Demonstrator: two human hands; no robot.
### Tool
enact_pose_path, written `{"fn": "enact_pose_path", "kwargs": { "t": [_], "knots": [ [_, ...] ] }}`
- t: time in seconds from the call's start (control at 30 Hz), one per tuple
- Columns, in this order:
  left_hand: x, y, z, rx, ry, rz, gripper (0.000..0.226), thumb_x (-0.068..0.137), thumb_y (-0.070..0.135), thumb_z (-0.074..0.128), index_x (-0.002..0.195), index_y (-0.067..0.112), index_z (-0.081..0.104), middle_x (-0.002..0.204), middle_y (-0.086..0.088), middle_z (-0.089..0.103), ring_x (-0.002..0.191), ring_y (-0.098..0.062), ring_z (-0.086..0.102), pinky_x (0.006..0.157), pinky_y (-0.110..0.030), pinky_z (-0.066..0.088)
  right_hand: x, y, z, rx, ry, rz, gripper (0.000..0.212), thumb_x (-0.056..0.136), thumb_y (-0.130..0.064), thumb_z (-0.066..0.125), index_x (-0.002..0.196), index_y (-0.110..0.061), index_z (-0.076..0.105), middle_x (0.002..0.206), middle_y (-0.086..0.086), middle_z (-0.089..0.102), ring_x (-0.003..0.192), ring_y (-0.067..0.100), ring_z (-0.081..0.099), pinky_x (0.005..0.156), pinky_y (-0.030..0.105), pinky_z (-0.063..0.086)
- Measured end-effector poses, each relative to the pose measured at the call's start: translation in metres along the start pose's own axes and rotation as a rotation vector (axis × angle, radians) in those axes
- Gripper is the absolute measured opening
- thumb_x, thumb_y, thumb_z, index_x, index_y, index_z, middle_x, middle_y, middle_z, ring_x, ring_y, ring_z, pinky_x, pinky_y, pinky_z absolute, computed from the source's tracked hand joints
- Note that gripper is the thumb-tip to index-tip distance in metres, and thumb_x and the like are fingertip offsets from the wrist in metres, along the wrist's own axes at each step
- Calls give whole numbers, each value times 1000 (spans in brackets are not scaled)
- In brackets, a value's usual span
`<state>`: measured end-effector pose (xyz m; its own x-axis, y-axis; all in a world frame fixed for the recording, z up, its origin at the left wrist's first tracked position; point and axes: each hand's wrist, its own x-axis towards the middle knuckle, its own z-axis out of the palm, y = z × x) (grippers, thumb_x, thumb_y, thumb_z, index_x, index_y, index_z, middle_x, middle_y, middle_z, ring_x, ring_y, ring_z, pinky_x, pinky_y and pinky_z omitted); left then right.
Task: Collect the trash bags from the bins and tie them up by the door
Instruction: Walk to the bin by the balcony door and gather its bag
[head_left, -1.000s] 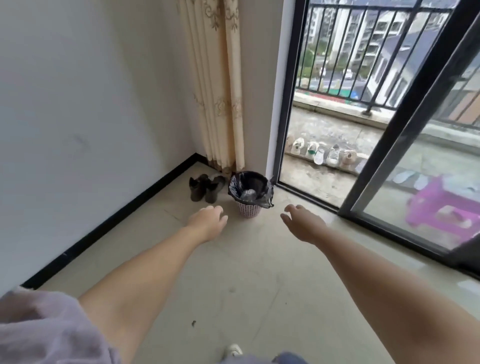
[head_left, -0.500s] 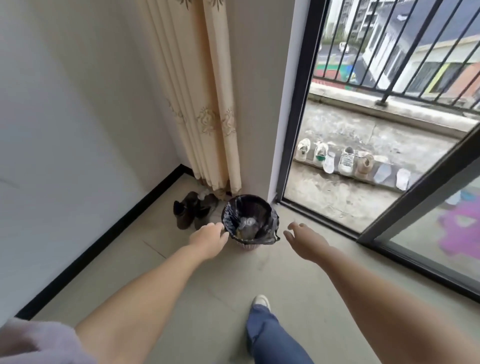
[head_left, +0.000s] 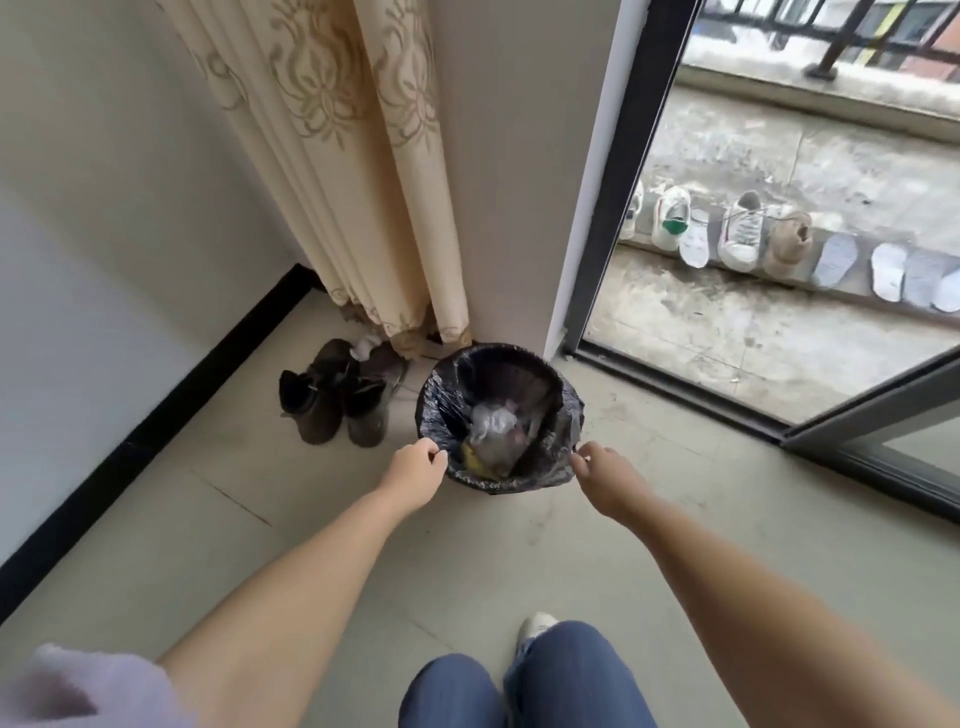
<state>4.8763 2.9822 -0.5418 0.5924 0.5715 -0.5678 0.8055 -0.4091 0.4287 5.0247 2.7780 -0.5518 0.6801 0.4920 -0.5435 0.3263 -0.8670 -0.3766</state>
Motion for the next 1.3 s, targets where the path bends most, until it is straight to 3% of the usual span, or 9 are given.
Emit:
{"fn": "enact_pose_path", "kwargs": {
  "t": [0.23, 0.37, 0.53, 0.67, 0.73, 0.87, 0.97, 1.17, 1.3],
  "knots": [
    [104, -63, 91, -107, 75, -63, 26, 97, 30, 38, 94, 10, 55, 97, -8, 59, 94, -29, 57, 80, -33, 44, 85, 38, 104, 96, 87, 39, 28, 100, -26, 30, 87, -8, 48, 105, 20, 61, 103, 35, 57, 75, 35, 36],
    [138, -76, 116, -216, 205, -81, 31, 96, 27, 42, 68, 18, 33, 74, -4, 47, 78, -26, 46, 70, -32, 34, 121, 53, 142, 328, 90, 116, 36, 100, -33, 27, 87, -8, 50, 99, 20, 64, 97, 37, 62, 79, 37, 44],
    [156, -74, 128, -483, 339, -104, 34, 92, 18, 50, 67, 18, 27, 69, 0, 36, 74, -25, 45, 70, -36, 50, 130, 51, 164, 758, 36, 178, 56, 101, -44, 18, 114, -5, 57, 92, 13, 65, 73, 24, 62, 67, 32, 46],
    [153, -73, 131, -954, 252, -207, 19, 93, 6, 50, 82, 10, 36, 85, -11, 50, 64, -24, 56, 39, -28, 53, 133, 48, 171, 1022, -15, 220, 59, 98, -53, 20, 124, -9, 49, 103, 14, 67, 81, 26, 69, 69, 33, 54],
    [147, -71, 126, -1148, 141, -289, 7, 94, 7, 51, 97, 5, 45, 84, -13, 58, 63, -23, 61, 44, -31, 56, 136, 47, 170, 1235, -32, 257, 53, 97, -51, 28, 129, -11, 43, 113, 15, 64, 89, 26, 70, 68, 35, 58],
    [146, -75, 122, -1385, -125, -421, 34, 97, 37, 46, 99, 4, 54, 85, -12, 62, 75, -25, 61, 81, -41, 52, 133, 47, 159, 1663, -36, 336, 30, 97, -31, 49, 117, -10, 52, 105, 13, 64, 87, 22, 65, 64, 34, 57],
    [150, -80, 127, -1490, -206, -524, 55, 92, 55, 41, 94, 3, 58, 92, -15, 64, 85, -26, 62, 79, -43, 52, 128, 49, 158, 1868, -65, 428, 20, 95, -31, 52, 103, -12, 49, 88, 8, 60, 78, 17, 59, 58, 27, 55],
    [144, -80, 138, -1636, -257, -502, 29, 96, 32, 44, 96, 6, 58, 93, -14, 64, 84, -28, 62, 85, -43, 49, 129, 52, 162, 1814, -108, 456, 25, 92, -34, 53, 85, -11, 50, 78, 5, 54, 66, 14, 50, 43, 17, 51],
    [143, -83, 140, -1714, -170, -499, 23, 98, 21, 43, 90, 6, 59, 86, -9, 63, 80, -22, 61, 80, -36, 51, 131, 51, 161, 1797, -113, 509, 24, 92, -29, 53, 103, -9, 44, 84, 10, 54, 70, 16, 54, 44, 19, 53]
  ]
}}
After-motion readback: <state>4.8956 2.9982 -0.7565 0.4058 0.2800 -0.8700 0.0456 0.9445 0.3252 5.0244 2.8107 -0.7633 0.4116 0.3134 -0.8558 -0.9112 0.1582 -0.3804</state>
